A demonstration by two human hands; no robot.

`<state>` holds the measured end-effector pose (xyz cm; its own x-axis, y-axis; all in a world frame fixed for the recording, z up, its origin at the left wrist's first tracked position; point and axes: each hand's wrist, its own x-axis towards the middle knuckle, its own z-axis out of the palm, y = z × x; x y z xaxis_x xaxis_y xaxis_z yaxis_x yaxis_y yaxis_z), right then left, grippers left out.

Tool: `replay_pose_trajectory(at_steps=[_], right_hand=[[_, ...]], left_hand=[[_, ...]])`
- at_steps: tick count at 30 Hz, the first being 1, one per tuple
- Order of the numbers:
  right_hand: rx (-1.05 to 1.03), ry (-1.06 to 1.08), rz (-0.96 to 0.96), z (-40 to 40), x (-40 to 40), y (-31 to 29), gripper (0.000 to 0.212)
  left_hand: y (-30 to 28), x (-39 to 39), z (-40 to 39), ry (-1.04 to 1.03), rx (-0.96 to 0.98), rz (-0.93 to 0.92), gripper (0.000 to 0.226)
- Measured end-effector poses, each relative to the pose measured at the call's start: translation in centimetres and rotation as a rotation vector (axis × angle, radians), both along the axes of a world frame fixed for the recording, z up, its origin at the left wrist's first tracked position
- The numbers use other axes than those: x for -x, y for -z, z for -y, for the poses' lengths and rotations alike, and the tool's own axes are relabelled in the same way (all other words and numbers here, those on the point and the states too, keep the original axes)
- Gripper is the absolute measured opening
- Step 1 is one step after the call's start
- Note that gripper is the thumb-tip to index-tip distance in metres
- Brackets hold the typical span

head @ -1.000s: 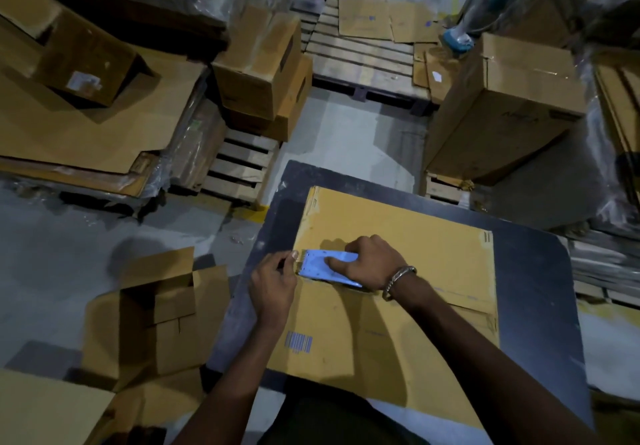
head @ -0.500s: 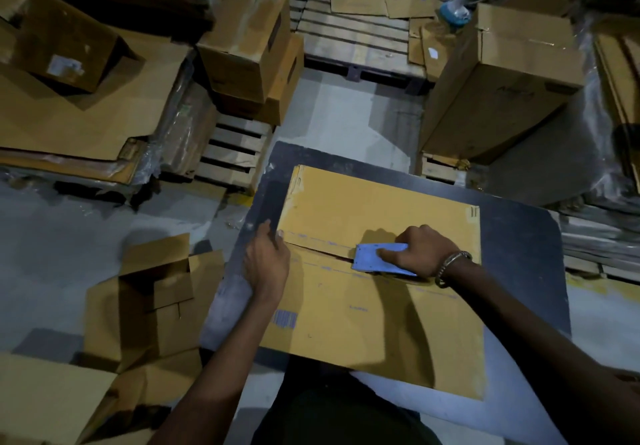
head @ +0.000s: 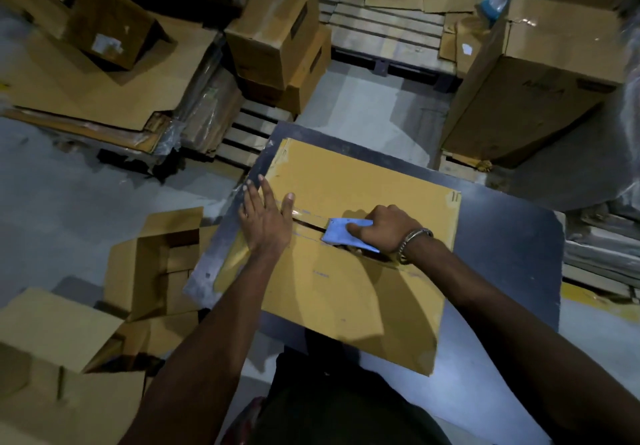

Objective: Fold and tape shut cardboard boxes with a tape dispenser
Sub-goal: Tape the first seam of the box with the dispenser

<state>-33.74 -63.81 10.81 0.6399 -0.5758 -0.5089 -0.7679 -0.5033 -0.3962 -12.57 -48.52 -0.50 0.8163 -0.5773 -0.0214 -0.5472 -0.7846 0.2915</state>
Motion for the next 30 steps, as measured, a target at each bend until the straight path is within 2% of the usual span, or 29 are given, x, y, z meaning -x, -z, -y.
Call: replay_pose_trajectory(at_steps=[5, 10, 19, 24, 27, 30], right_hand=[[0.068, -0.011, 0.016, 0.3, 4.6, 0.4, 0.064], [0.114, -0.014, 0.019, 1.8, 8.5, 0.2, 0.066], [0.123, 0.031, -0.006, 3.9, 15.5, -0.1, 0.077], [0.205, 0.012, -0.032, 3.2, 14.0, -0.1, 0.066], [0.186, -0.004, -0.077, 3.2, 13.3, -0.3, 0.063], [0.171, 0.007, -0.108, 3.4, 13.1, -0.1, 0.057]], left_hand=[[0.5, 0.1, -0.2, 0.007, 0.019, 0.113, 0.076], [0.2, -0.1, 0.0, 0.004, -0.027, 0.015, 0.082], [0.4, -0.4, 0.0, 0.02, -0.017, 0.011, 0.083], [0.4, 0.3, -0.2, -0.008, -0.012, 0.06, 0.082], [-0.1, 4.2, -0.2, 0.067, -0.167, 0.06, 0.077], [-0.6, 11.9, 0.6, 0.27, -0.167, -0.015, 0.08]])
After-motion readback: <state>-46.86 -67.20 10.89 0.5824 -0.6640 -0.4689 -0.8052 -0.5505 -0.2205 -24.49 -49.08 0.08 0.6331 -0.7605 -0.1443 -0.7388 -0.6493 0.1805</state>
